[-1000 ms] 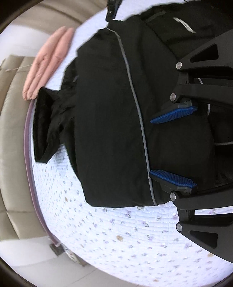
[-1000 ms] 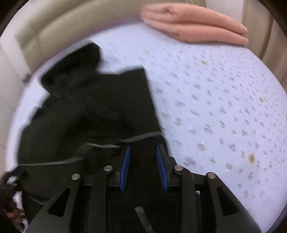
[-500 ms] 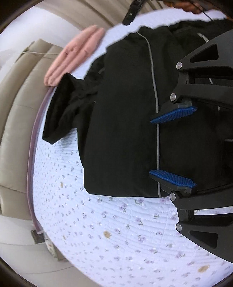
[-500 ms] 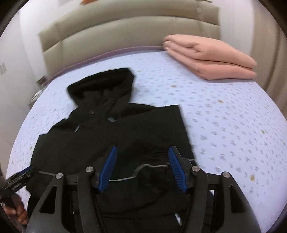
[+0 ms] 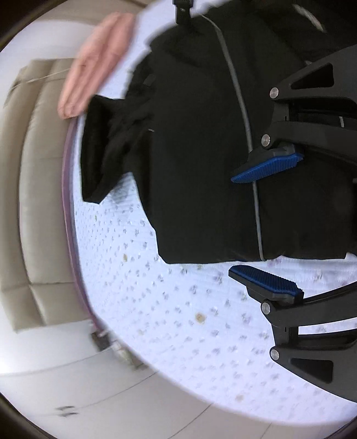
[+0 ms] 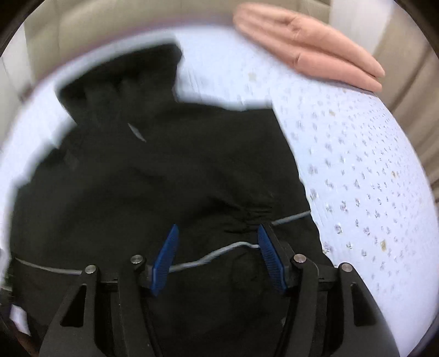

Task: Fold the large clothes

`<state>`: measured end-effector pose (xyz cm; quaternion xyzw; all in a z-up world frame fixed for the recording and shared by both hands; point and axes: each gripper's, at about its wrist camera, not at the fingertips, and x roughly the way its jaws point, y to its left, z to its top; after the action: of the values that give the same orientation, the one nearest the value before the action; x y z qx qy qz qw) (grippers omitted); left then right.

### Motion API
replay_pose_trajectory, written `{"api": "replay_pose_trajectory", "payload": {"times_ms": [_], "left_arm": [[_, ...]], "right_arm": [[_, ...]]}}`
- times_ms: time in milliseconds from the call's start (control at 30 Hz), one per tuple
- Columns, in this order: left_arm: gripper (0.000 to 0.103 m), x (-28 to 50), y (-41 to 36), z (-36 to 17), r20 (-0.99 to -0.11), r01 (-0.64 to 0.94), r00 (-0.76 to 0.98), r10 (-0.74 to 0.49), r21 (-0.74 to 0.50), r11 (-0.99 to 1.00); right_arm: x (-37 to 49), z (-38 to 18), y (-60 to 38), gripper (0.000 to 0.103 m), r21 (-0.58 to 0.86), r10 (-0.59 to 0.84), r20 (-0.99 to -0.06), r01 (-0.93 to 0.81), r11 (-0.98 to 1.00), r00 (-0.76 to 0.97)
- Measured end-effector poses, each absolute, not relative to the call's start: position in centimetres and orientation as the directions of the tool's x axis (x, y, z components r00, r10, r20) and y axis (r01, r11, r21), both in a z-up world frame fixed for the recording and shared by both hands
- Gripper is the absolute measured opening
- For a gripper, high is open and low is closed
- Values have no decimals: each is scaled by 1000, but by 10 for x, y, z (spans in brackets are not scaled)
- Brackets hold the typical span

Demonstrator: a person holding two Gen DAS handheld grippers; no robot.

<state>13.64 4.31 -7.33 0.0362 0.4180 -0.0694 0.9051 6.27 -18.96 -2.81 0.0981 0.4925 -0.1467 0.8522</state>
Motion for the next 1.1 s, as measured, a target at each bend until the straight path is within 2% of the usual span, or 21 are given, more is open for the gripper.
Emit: {"api": "replay_pose_trajectory", "payload": {"times_ms": [67,167,233,300,367,467,633,767,800,867,967,1100], "left_arm": [[65,141,57,-68,-766,147,617,-182,-115,982],[65,148,55,-80,-806,191,546,-230,-148,970],[67,153,39,-107,-896,253,411,-170,-67,965],[67,145,26,-108,-883,302,456,-113,34,953],[67,143,27,-103,-882,292,457,-114,27,956],[67,147,40,-98,-883,253,441,-162,-51,966],[67,149,58,-97,-885,175,416,-207,-145,974],[67,144,62,-95,-877,165,428,-220,-164,973],[67,140,62,-92,-869,164,440,-226,-170,972],[67,132,67,-84,-850,158,464,-249,-197,967],[67,125,72,-72,-807,173,505,-307,-254,952],[67,122,74,-59,-758,190,573,-310,-245,951]], "right_arm": [[58,-12,-166,72,24,-157,-856,341,940,493],[55,-34,-136,76,8,-136,-899,326,945,416],[52,-72,-127,75,-67,-180,-938,356,932,297],[42,-96,-125,74,-70,-168,-957,373,925,237],[33,-79,-120,74,-94,-200,-946,373,923,257],[21,-41,-114,74,-78,-187,-944,368,926,271],[25,40,-112,74,-194,-292,-906,314,929,305],[43,99,-140,74,-212,-307,-887,287,934,345],[42,115,-144,75,-204,-300,-877,274,940,376],[39,134,-149,83,-189,-286,-857,255,948,429],[40,139,-172,87,-127,-233,-828,234,964,510],[65,100,-209,88,31,-82,-779,169,985,622]]}}
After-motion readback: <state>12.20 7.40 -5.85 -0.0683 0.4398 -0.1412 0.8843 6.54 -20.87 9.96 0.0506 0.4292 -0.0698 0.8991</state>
